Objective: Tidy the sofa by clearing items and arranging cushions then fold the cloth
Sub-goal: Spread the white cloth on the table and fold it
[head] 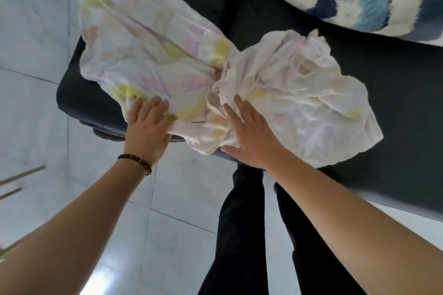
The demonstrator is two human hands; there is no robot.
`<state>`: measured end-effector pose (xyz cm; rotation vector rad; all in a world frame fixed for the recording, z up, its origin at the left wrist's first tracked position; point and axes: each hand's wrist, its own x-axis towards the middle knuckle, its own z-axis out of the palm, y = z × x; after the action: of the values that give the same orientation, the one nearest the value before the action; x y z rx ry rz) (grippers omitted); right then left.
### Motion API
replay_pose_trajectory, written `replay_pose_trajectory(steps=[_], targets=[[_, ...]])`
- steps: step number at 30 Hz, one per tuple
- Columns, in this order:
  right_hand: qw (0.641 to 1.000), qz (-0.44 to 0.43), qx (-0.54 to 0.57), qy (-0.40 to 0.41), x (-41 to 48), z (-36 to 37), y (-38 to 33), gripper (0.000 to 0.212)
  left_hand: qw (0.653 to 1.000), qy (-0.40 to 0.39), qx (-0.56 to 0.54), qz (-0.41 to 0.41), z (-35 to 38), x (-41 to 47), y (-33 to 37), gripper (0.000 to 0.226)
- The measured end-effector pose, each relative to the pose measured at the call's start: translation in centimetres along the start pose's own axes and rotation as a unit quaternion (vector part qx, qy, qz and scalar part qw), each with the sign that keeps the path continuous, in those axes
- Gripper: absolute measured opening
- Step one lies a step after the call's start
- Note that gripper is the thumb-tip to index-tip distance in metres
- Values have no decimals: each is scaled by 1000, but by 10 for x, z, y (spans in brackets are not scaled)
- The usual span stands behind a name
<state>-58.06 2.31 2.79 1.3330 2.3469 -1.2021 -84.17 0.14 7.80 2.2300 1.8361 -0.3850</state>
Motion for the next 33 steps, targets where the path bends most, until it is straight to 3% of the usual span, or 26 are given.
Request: replay_pose_trajectory(steps=[2, 4, 7, 11, 14, 17, 20, 22, 25, 28, 30, 33], targets=[[995, 13, 98, 18, 4, 8, -22, 121, 993, 56, -100, -30, -16, 5, 24, 31], [977, 32, 202, 59, 8, 7, -38, 122, 978, 94, -184, -30, -37, 11, 54, 31], [943, 43, 310, 114, 11, -14, -26, 82, 966, 113, -232, 2, -52, 10, 90, 21], [976, 84, 141, 142, -18, -58, 41, 50, 988, 29, -154, 6, -48, 8, 112, 29], [990, 95, 3, 100, -70, -102, 75, 55, 986, -87, -142, -25, -66, 15, 126, 32], [984, 140, -26, 110, -132, -154, 81, 61, 986, -84, -141, -17, -110, 23, 138, 28], [965, 178, -13, 192, -192, -212, 72, 66, 993, -45, -105, -13, -182, 25, 149, 28], [950, 168, 6, 262, -236, -252, 54, 66, 990, 14, -140, -17, -247, 14, 167, 30], [927, 122, 24, 353, -273, -294, 23, 49, 954, 143, -263, -17, -333, 1, 197, 28], [913, 97, 76, 389, -318, -335, -13, 27, 913, 264, -311, 6, -424, -22, 234, 28], [914, 87, 125, 375, -346, -356, -29, 26, 886, 328, -327, 21, -470, -37, 255, 26], [889, 81, 152, 424, -395, -386, -39, 25, 863, 380, -323, 77, -522, -58, 283, 23]])
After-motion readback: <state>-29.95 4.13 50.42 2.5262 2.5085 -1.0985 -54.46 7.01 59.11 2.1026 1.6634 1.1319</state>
